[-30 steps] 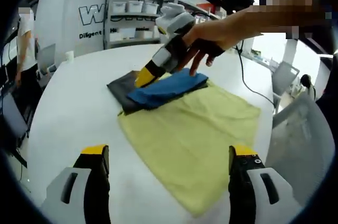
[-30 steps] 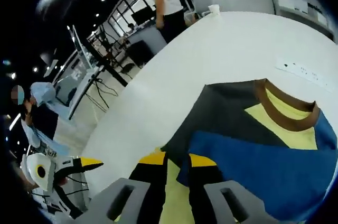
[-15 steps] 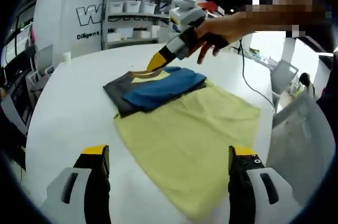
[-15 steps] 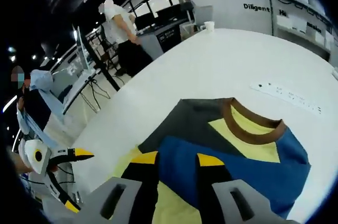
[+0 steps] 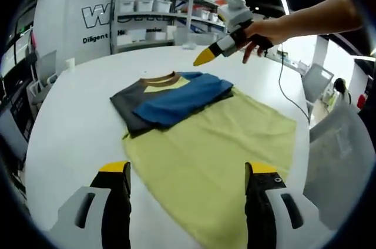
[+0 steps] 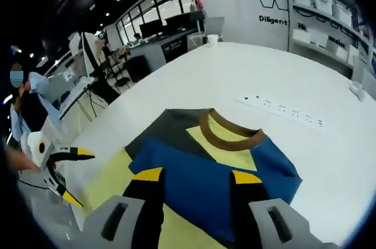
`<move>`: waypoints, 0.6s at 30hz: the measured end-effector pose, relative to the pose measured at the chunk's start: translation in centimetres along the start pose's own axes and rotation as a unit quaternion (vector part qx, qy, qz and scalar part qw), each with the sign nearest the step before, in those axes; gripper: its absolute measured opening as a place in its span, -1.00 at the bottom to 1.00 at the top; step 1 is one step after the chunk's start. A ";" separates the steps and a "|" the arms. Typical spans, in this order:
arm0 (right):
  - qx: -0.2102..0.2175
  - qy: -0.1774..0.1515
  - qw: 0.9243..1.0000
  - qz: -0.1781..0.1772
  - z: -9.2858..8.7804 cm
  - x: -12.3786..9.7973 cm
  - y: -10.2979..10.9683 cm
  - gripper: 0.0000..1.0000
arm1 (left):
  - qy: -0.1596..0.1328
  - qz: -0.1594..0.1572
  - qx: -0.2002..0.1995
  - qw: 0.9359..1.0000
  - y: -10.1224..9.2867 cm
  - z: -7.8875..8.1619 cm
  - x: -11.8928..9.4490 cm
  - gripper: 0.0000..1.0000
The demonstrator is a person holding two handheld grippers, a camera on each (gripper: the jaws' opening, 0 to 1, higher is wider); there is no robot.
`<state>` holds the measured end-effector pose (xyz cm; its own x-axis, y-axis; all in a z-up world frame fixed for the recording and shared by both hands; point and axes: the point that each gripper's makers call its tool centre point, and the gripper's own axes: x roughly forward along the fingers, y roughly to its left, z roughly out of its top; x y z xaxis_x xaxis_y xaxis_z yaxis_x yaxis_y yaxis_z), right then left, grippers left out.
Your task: Fold the garment on the visible template until the final outline fits inside the template.
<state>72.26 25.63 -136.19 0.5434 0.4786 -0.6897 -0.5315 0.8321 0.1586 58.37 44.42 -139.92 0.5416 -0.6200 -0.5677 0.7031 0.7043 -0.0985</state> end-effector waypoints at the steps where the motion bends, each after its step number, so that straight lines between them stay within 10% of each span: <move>1: -0.003 0.000 1.000 -0.006 -0.4 -0.5 -0.6 -0.17 | 0.001 0.000 0.001 1.000 0.0 0.1 0.4 0.45; 18: 0.026 0.021 0.998 -0.047 -6.6 -3.9 -6.4 -0.12 | 0.016 0.016 0.027 0.999 1.4 2.4 5.7 -0.02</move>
<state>69.26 16.54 -139.17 0.5601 0.3866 -0.7327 -0.4453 0.8863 0.1273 63.51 41.03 -141.35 0.5496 -0.5855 -0.5959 0.7103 0.7030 -0.0357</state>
